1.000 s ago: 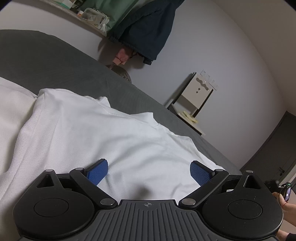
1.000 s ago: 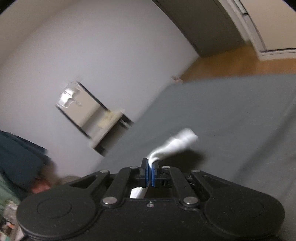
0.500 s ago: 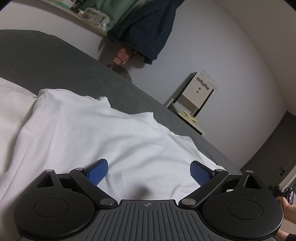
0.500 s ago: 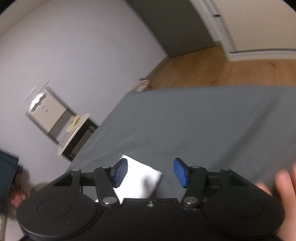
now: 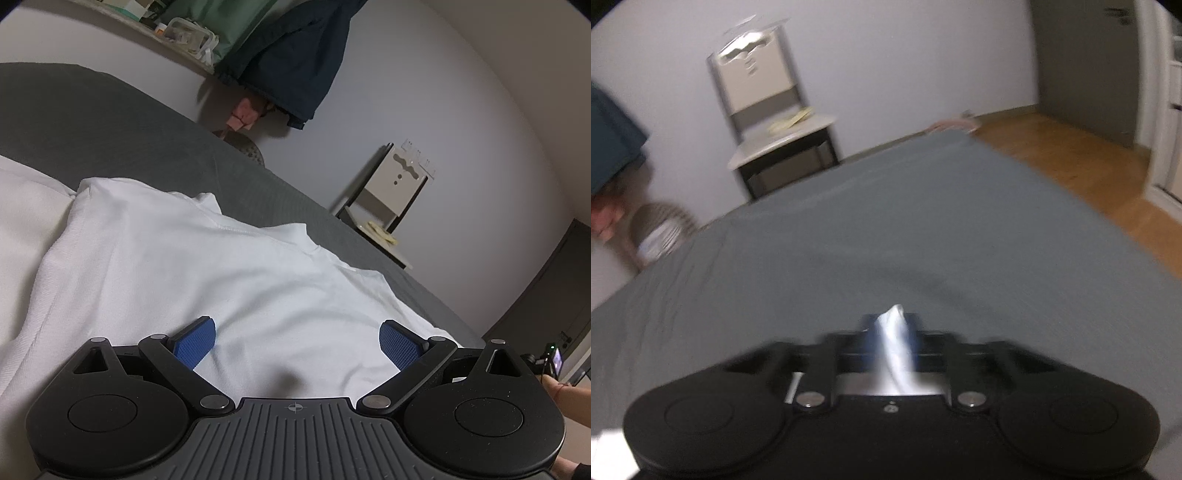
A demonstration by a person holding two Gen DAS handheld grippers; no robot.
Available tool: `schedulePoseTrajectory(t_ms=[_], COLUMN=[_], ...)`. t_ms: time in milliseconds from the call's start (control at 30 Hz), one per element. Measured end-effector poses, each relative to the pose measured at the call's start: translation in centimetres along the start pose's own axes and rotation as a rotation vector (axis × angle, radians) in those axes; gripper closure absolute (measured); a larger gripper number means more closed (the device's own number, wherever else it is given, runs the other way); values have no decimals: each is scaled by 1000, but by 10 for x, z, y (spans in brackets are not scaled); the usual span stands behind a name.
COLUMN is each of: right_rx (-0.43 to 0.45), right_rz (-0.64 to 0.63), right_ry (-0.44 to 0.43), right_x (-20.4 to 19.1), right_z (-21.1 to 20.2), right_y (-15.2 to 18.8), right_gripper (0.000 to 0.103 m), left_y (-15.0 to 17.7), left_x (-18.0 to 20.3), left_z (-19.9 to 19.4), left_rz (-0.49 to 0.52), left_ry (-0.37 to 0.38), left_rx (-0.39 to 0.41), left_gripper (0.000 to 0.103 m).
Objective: Fold clothes
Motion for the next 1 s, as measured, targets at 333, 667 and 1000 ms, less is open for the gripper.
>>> schedulePoseTrajectory(t_ms=[333,667,1000], right_rx=[52,-164,-456], right_rz=[59,172,-446], right_ry=[43,-258,-730], right_x=[-3,-44,-214], right_z=[-14,-77,-155], right_y=[-3,52,172], right_gripper=[54,55,60], left_y=[-1,-2,-3], left_x=[-1,-1,37], left_z=[1,3,-14], left_rz=[-1,5,65], left_ry=[-10,-13,125], left_rx=[6,0,-140], left_gripper=[5,4,4])
Point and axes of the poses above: each gripper's, at about its wrist camera, not at the fingertips, and z roughly the way its jaws point, x to its right, y to its underside, the point moved 1 cm from there along z, roughly the way its jaws point, and after that the axes turned 2 degrees about z, right-handed, at the moved point
